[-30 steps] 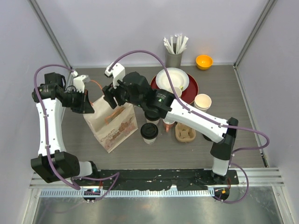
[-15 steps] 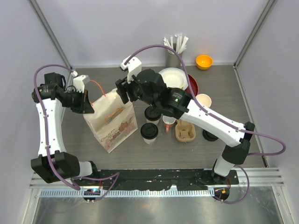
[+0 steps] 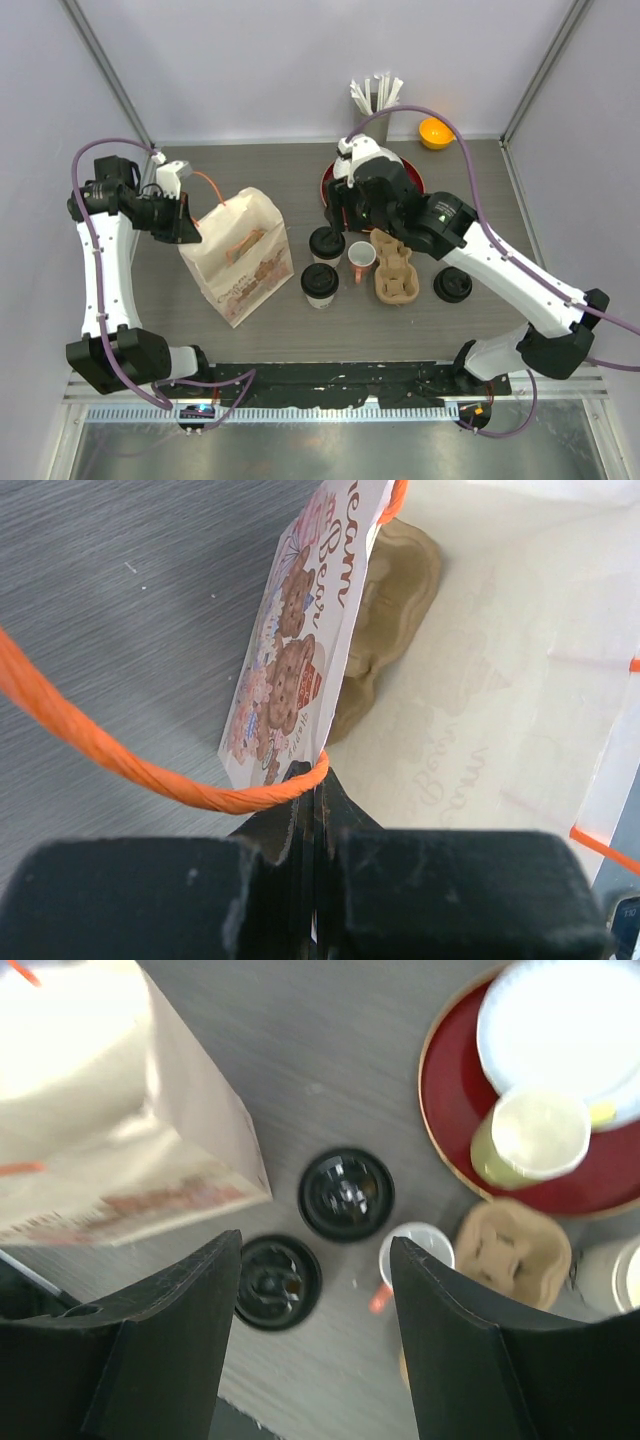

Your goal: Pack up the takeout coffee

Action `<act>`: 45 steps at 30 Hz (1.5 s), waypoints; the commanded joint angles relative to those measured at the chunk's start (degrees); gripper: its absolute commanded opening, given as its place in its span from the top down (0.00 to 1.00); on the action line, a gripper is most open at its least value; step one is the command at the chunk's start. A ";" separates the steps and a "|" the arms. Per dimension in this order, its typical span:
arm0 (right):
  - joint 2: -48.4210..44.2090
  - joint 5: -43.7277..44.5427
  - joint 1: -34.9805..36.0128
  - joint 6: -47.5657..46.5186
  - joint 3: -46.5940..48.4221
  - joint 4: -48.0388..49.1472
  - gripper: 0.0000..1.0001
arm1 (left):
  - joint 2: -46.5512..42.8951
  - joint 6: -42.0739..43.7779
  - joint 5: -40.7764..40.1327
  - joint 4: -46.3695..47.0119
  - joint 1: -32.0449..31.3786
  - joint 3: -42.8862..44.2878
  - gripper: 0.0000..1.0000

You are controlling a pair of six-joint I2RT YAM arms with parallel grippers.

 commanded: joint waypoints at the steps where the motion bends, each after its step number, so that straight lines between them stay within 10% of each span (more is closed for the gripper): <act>1: -0.82 -2.33 -0.21 3.43 -5.32 -6.60 0.34 | -1.72 -0.96 1.11 0.08 -0.04 0.03 1.00; 45: 20.54 -12.97 -13.84 -1.67 -4.27 5.16 0.57 | -1.81 -0.96 1.02 -0.27 -0.04 -0.94 1.00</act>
